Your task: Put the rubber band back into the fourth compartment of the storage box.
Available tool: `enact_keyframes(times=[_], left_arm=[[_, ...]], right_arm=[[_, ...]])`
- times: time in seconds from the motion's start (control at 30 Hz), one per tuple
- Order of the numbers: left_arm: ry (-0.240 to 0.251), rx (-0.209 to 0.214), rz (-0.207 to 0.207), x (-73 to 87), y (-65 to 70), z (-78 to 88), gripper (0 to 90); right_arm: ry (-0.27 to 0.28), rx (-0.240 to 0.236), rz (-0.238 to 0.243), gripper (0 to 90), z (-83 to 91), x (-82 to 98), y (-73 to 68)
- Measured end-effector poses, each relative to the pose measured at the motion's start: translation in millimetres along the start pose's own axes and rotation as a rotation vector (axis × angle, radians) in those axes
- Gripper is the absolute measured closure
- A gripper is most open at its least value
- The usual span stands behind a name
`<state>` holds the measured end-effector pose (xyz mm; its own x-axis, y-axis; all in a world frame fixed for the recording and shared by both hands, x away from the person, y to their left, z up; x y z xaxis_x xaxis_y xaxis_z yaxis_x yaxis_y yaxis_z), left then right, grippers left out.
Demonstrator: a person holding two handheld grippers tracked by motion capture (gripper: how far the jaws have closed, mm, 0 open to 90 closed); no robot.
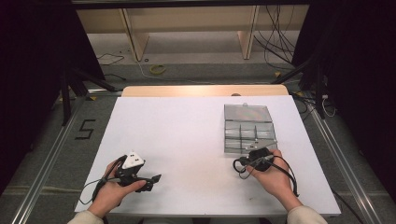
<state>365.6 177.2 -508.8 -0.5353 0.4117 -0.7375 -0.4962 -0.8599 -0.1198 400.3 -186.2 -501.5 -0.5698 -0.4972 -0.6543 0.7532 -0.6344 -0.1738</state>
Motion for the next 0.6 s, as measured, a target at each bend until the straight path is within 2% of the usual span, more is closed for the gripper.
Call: enact_keyframes(times=[0.6], left_arm=[[-0.006, -0.001, -0.011, 0.4, 0.1, -0.6, 16.0]], right_arm=[[0.074, 0.019, 0.005, 88.1, 13.2, -13.4, 2.4]])
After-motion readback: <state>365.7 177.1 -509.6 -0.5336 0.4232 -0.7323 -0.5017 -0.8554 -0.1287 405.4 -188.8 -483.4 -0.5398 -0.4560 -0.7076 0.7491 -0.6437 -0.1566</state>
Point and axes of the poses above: each handheld gripper's, and its own axes: z roughly backward along the jaws, x roughly out of its underside, y roughly to its right, the point moved 6 cm from there along -z, roughly forward along the jaws, and after that the axes turned 13 degrees about -x, right-handed, at the moved point
